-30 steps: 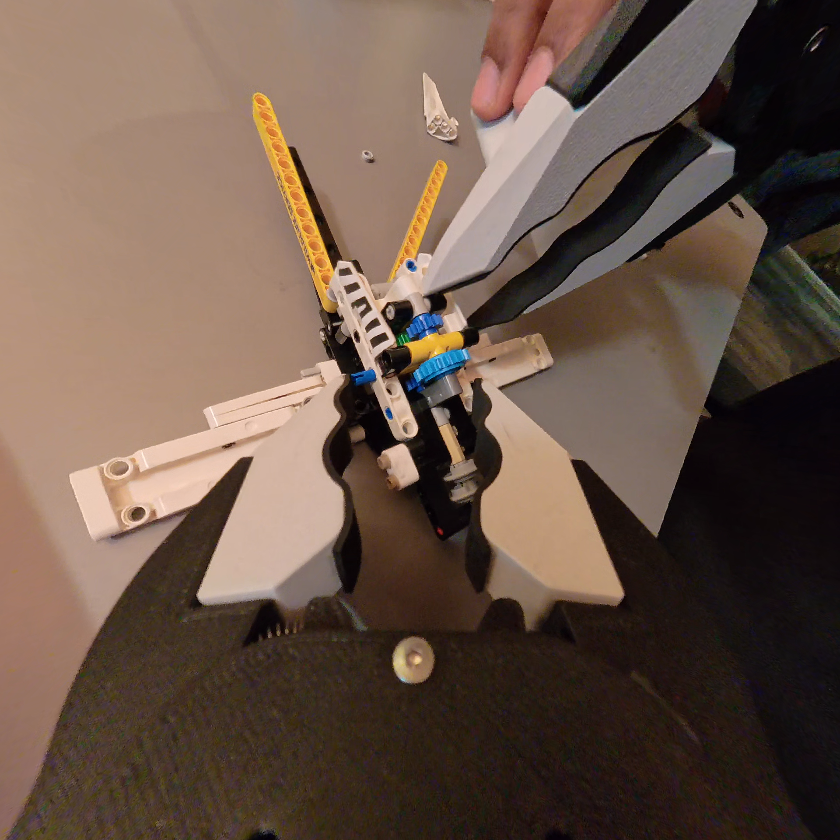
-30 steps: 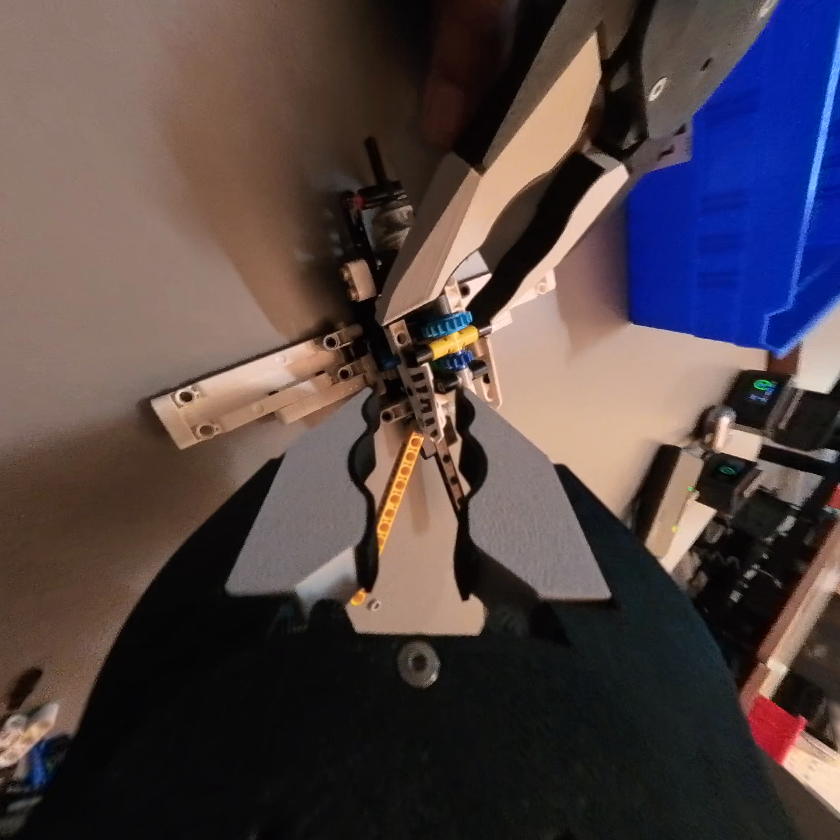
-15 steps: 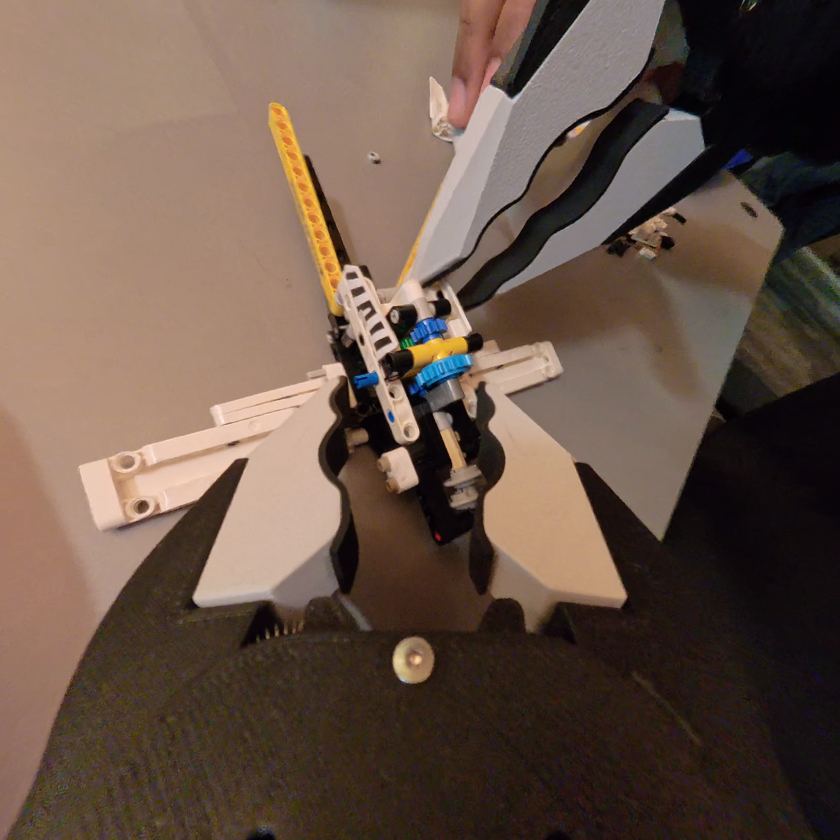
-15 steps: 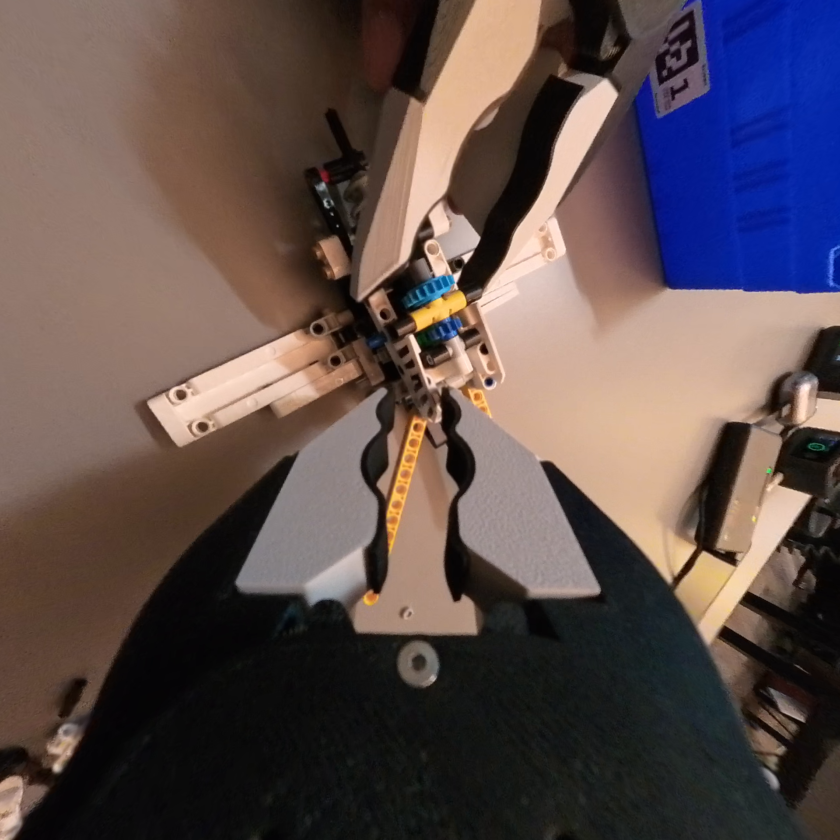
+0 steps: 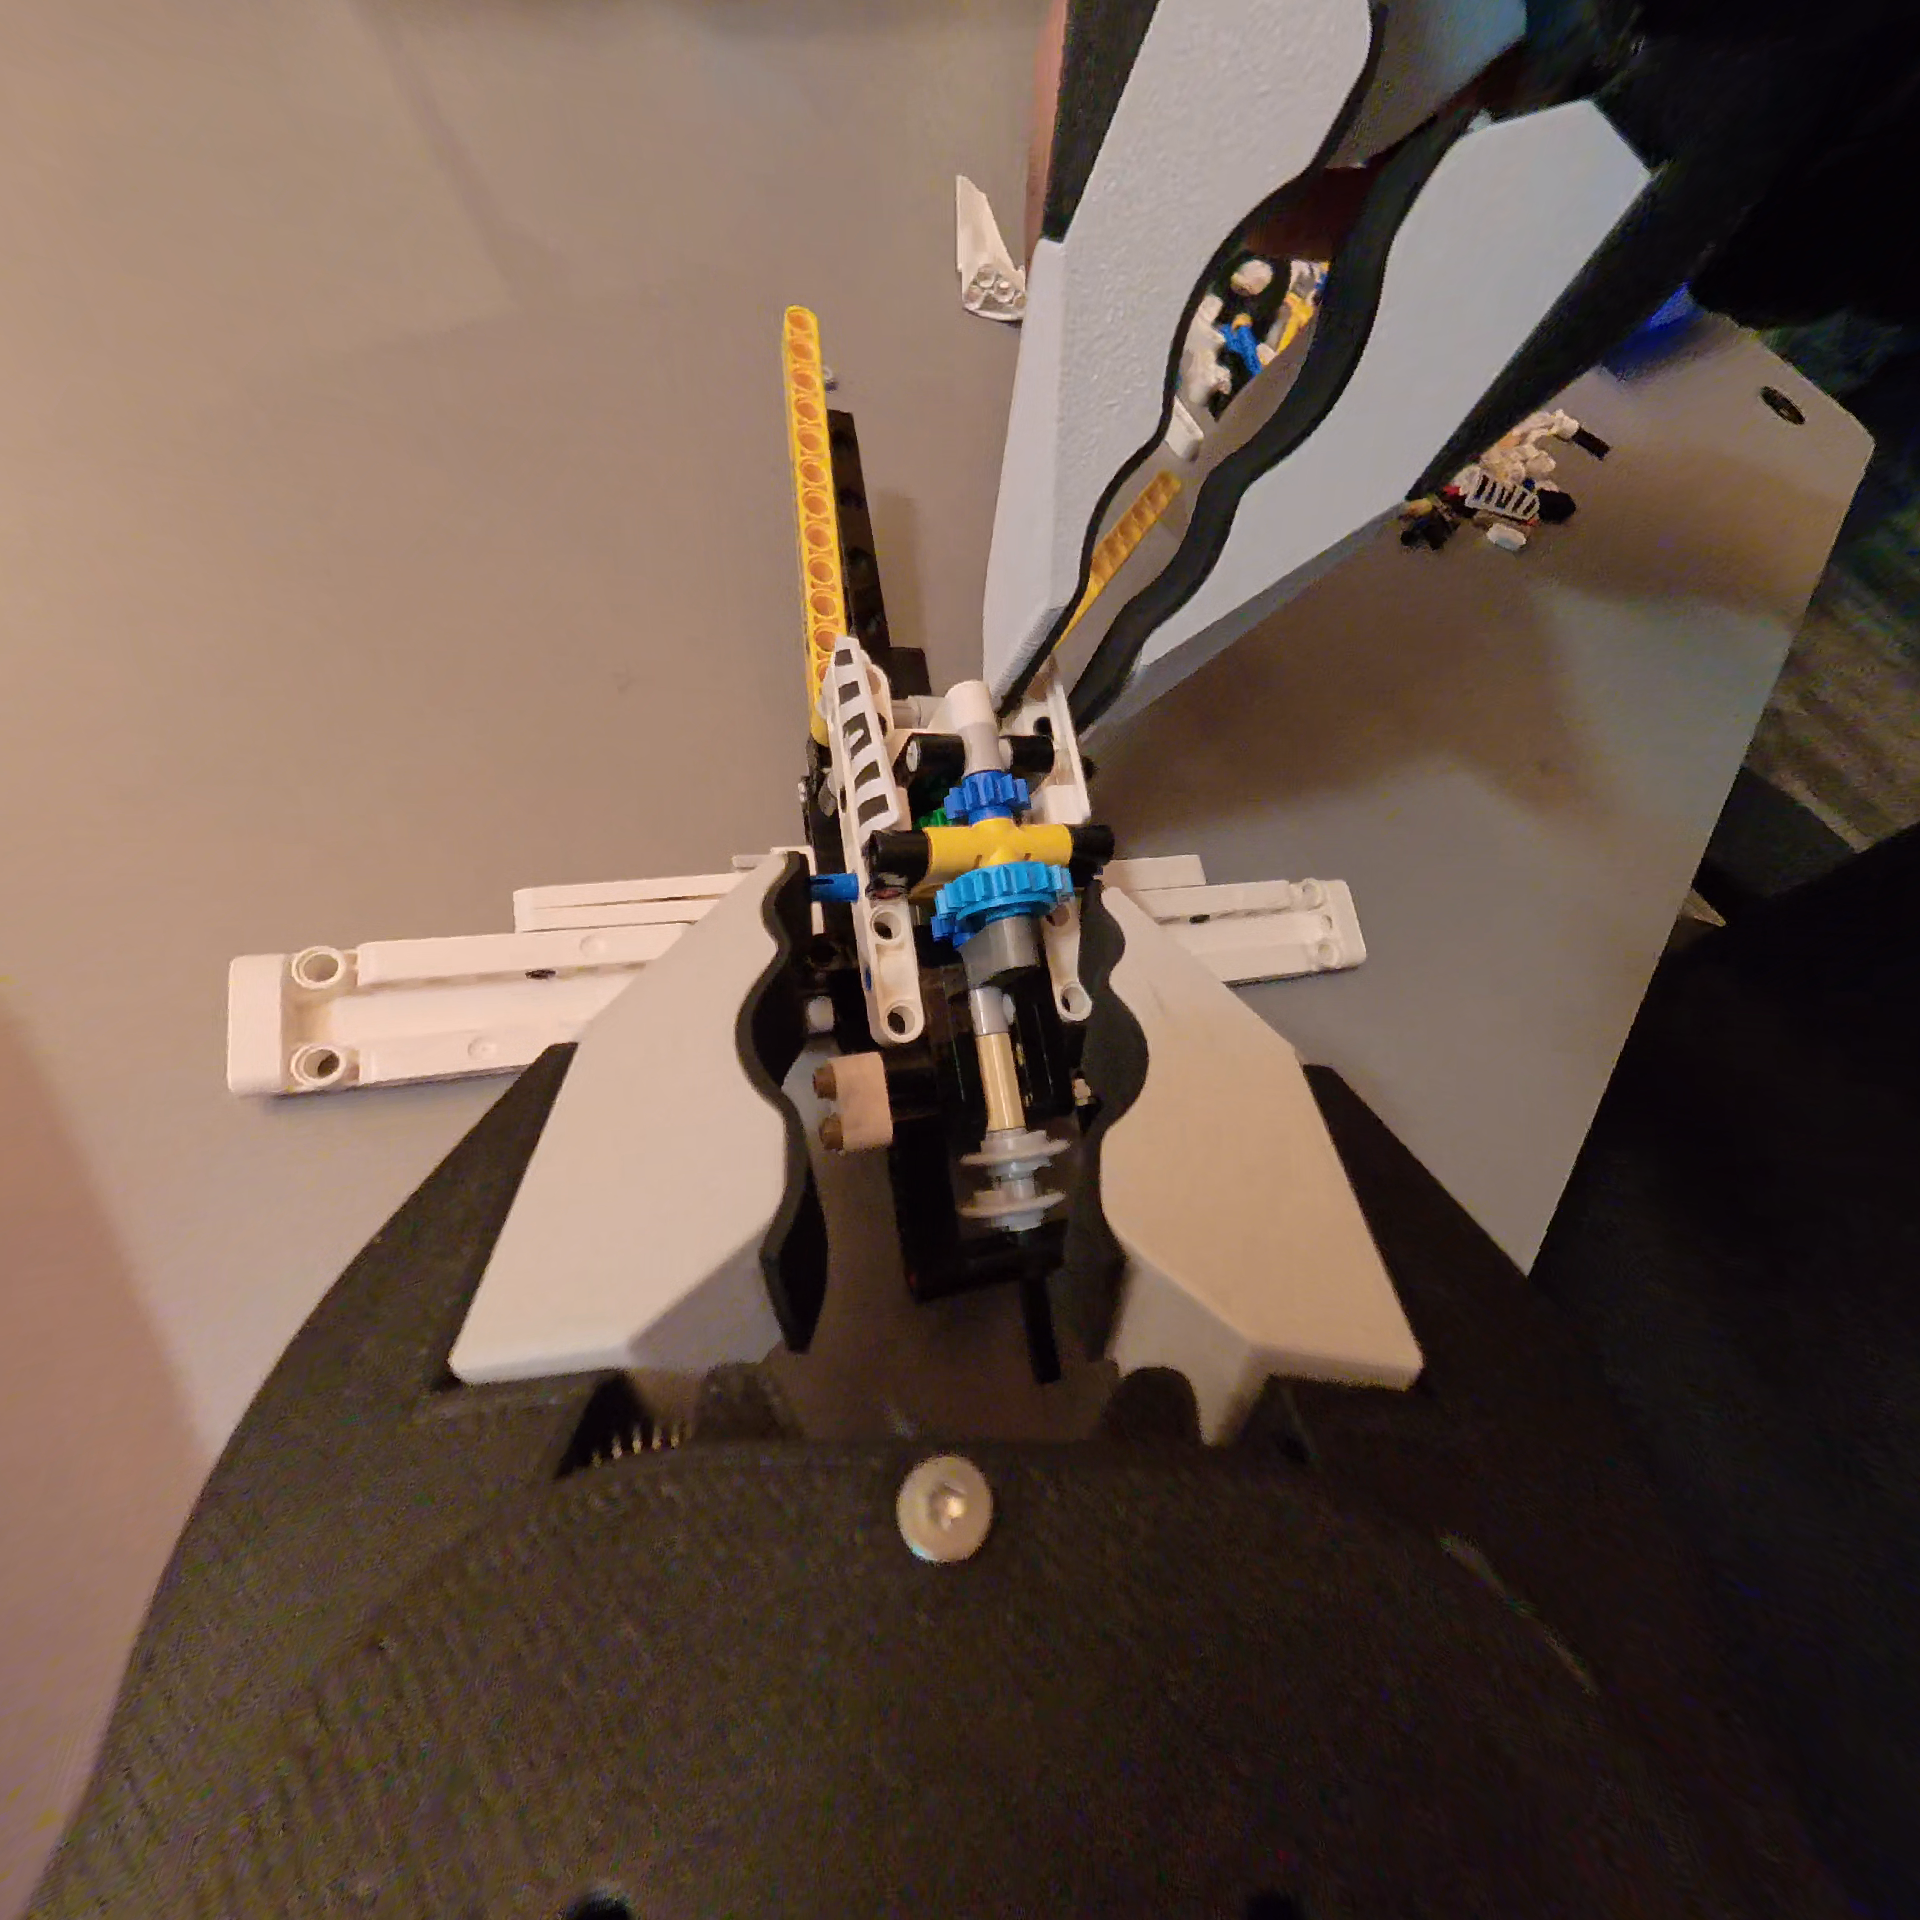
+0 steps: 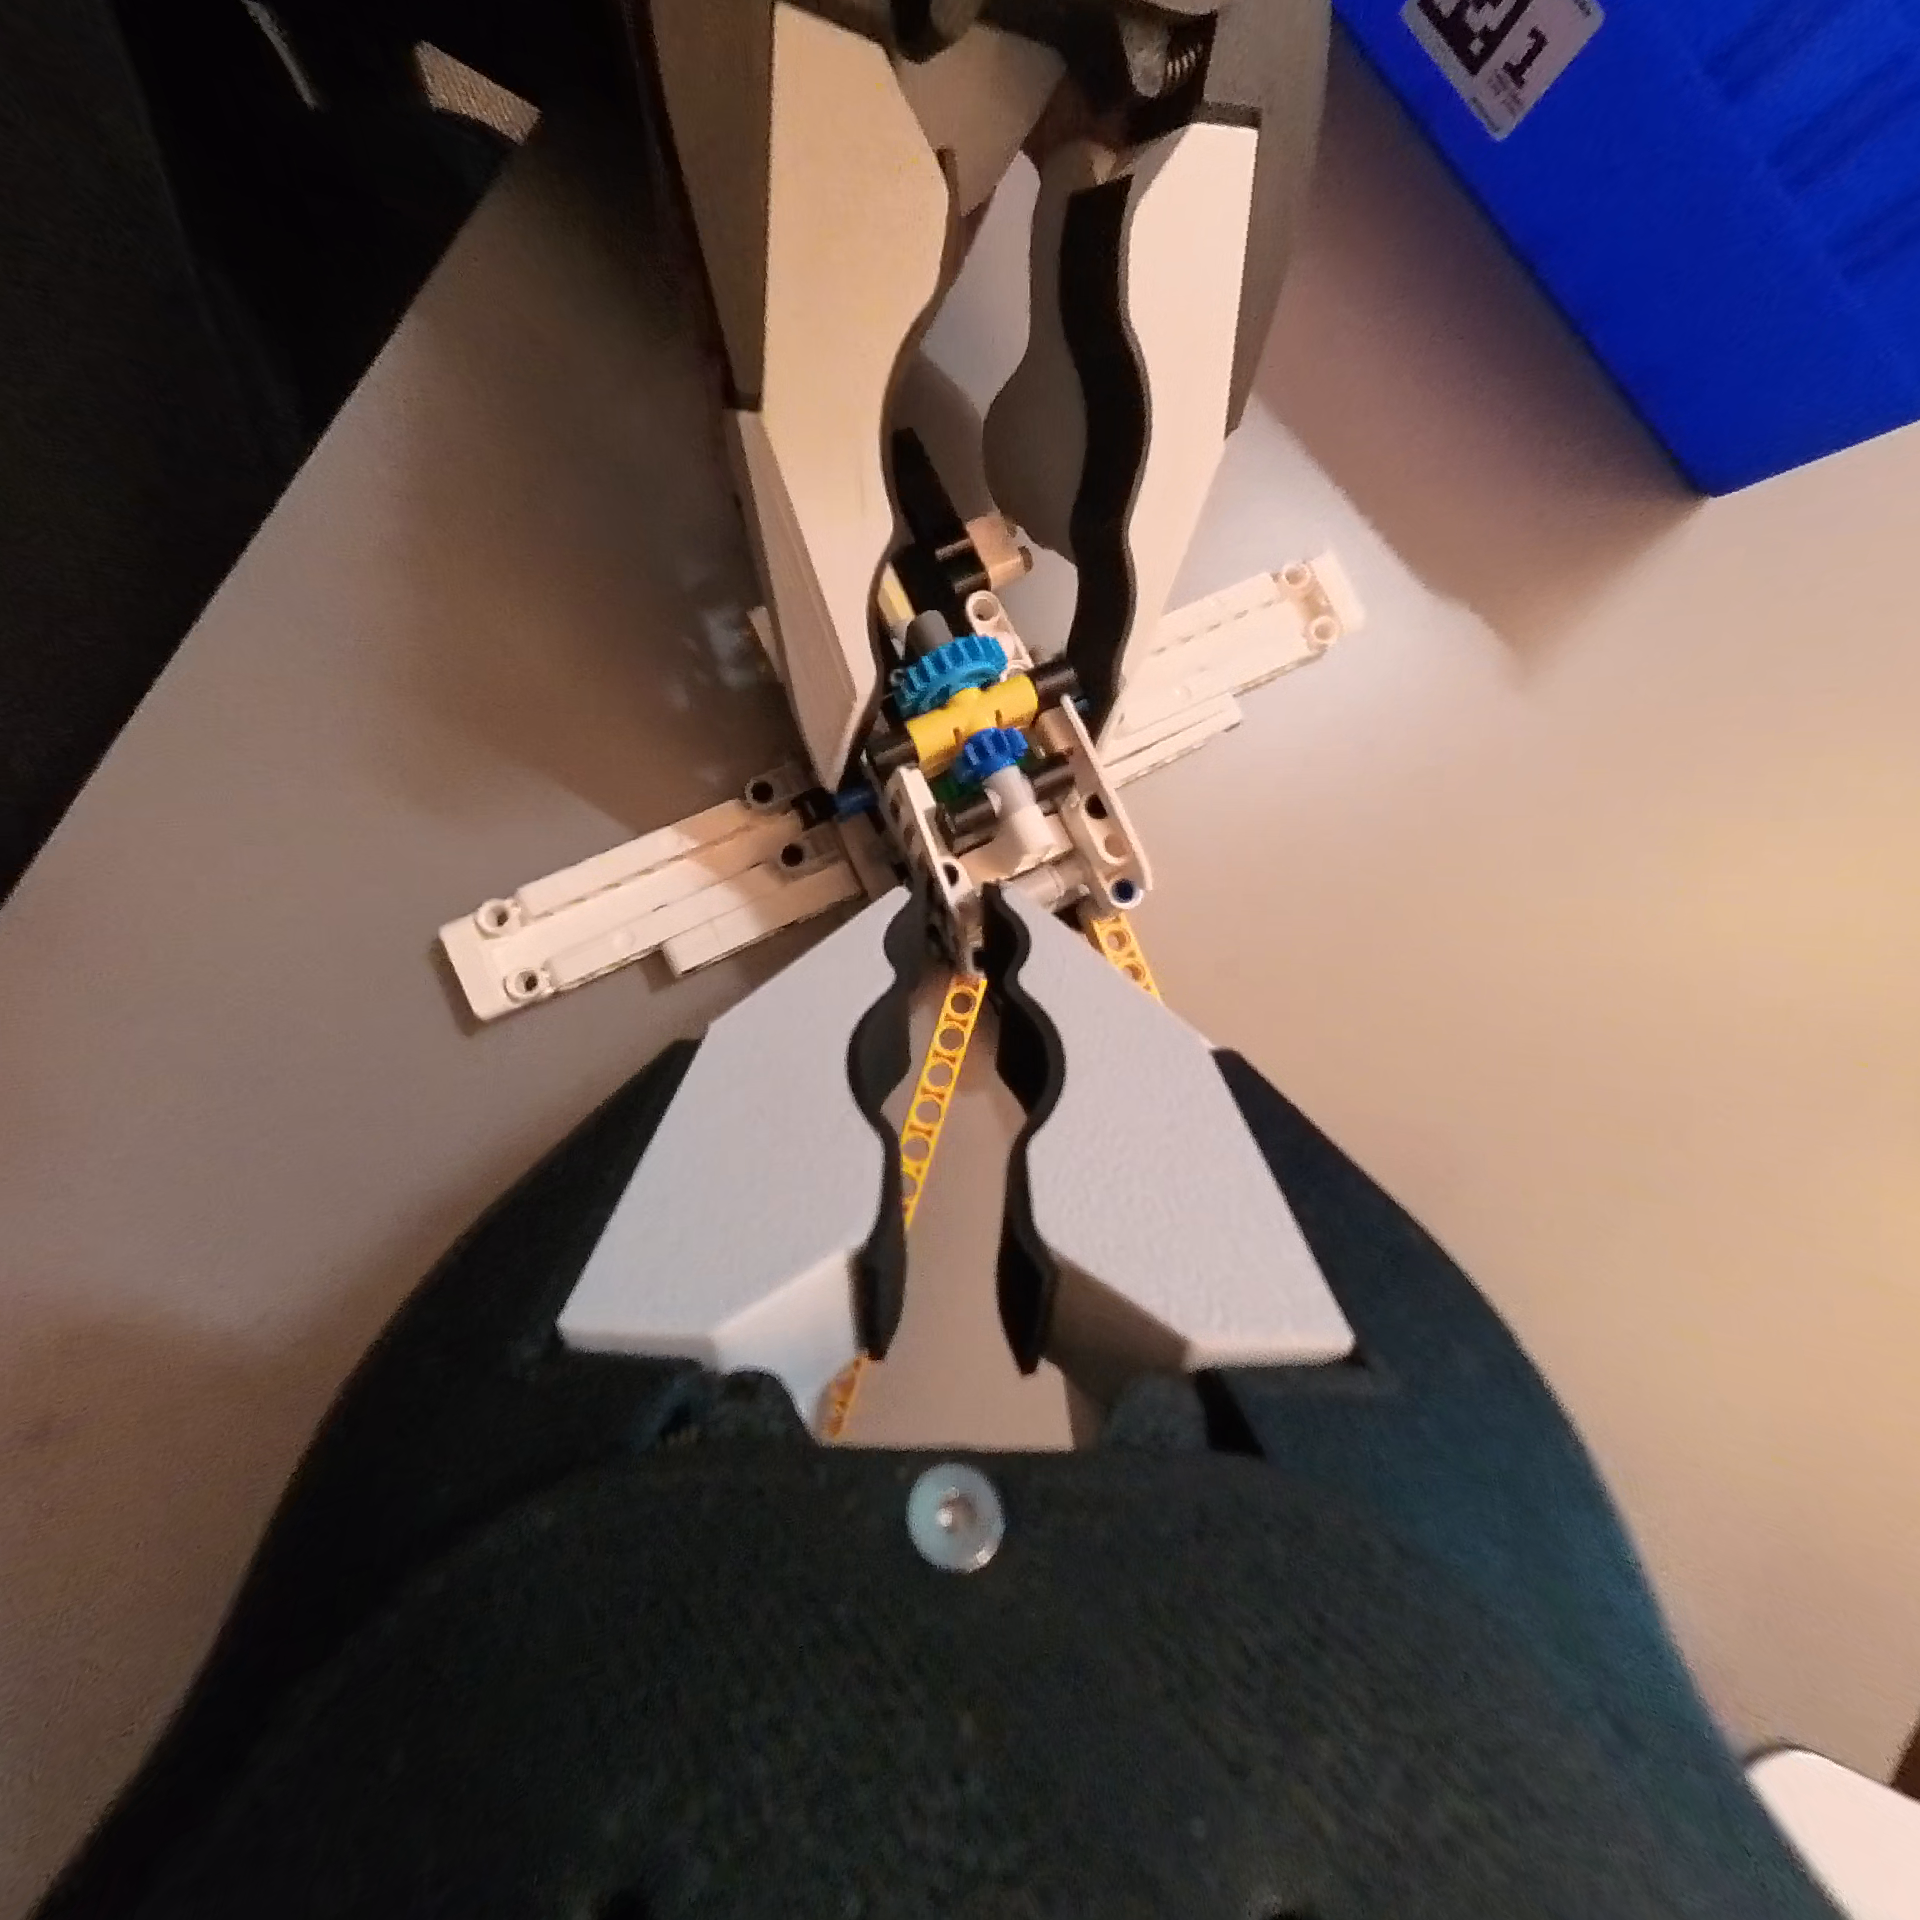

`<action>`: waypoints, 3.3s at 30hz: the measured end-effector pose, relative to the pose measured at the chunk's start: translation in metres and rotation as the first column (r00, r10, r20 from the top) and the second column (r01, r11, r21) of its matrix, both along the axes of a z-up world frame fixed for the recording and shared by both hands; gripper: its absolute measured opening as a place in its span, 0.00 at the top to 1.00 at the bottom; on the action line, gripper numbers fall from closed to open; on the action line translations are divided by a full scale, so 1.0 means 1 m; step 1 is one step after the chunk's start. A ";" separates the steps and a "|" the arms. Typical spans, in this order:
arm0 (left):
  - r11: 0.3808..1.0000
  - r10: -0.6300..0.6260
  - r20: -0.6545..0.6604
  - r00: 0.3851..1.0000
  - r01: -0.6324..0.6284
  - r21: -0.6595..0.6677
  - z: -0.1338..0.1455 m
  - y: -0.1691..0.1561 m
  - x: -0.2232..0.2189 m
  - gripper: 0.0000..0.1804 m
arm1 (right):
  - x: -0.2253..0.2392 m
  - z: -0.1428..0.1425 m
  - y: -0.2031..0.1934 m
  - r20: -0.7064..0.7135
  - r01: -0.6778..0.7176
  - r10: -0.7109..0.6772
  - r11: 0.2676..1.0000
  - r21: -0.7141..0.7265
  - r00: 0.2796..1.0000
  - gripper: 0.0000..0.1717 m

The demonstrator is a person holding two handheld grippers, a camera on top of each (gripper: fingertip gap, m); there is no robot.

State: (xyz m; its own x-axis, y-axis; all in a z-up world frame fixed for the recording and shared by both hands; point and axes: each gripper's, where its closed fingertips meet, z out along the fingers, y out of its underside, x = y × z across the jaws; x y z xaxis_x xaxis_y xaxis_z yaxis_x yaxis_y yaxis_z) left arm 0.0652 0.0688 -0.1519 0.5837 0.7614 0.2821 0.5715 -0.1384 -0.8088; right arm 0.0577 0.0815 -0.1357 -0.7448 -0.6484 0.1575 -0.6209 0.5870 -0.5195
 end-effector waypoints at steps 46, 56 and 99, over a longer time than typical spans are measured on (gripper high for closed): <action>0.997 -0.067 0.023 0.998 0.065 0.044 0.000 0.013 0.003 0.74 | 0.003 0.029 0.014 0.335 0.303 -0.219 0.927 -0.221 0.916 0.91; 0.997 -0.067 0.026 0.997 0.066 0.050 0.001 0.013 0.003 0.75 | -0.010 0.040 0.018 0.423 0.470 -0.338 0.844 -0.260 0.841 0.83; 0.849 0.446 -0.548 0.708 -0.528 0.009 0.123 -0.026 0.003 0.65 | -0.012 0.129 0.160 0.619 0.748 -0.590 -0.038 -0.663 0.519 1.00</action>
State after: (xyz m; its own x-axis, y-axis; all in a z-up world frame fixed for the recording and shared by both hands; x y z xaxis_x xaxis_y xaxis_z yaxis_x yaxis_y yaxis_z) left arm 0.0685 0.0424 -0.0289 0.1430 0.9867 -0.0772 0.0980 -0.0917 -0.9910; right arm 0.0455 0.2418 -0.0062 -0.8059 0.5910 0.0349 -0.0982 -0.0754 -0.9923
